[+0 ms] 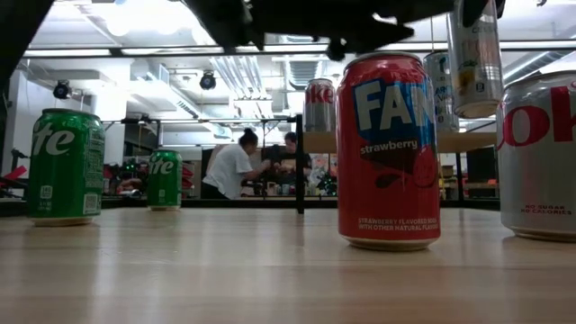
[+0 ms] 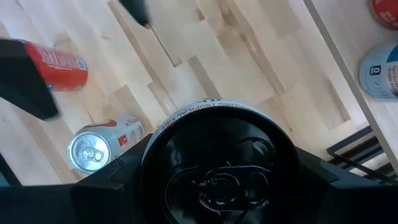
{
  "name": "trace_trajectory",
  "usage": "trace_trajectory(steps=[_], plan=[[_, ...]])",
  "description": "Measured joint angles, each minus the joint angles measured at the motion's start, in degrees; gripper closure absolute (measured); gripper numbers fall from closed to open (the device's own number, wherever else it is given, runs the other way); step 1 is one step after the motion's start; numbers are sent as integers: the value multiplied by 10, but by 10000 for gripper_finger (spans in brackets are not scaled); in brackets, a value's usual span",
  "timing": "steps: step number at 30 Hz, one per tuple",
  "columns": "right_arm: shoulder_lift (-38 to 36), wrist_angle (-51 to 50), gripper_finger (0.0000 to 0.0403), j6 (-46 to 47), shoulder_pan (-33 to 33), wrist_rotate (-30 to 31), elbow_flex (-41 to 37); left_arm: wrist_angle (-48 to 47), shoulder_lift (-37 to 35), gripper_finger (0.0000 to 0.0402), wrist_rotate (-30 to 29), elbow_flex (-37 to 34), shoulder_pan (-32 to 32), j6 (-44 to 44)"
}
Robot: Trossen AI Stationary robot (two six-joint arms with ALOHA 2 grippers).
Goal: Place canned beverage on shelf
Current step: Put the white soda can on the shelf aligned to the right of the other silver soda cans
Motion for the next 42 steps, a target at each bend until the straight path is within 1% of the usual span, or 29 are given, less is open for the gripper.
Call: trace_trajectory(steps=[6,10,14,18,22,26,28,30,32,35,36,40,42], plan=[[0,1,166,-1,0,-1,0,-4,56,23,6,52,13,-17],[0,10,166,-2,0,-2,0,0,86,23,24,97,24,-34],[0,19,166,-7,0,-2,0,-3,118,23,53,131,39,-76],[0,34,166,-13,0,-5,1,-6,132,23,57,144,49,-101],[0,50,166,-25,0,-6,1,-6,140,23,106,154,55,-114],[0,69,166,-35,0,-6,1,-7,145,25,122,164,55,-116],[0,76,165,-38,0,-7,1,-8,145,36,121,165,55,-106],[0,73,163,-39,0,-9,1,-12,145,59,121,165,54,-102],[0,74,161,-41,0,-10,1,-12,145,96,120,165,55,-101],[0,74,155,-42,0,-10,1,-16,145,171,118,165,55,-102],[0,75,152,-43,0,-10,1,-16,145,179,118,165,55,-101],[-4,87,126,-45,0,-8,1,-16,144,179,126,165,56,-104],[-9,119,110,-52,0,2,2,-24,143,179,142,165,55,-100]])
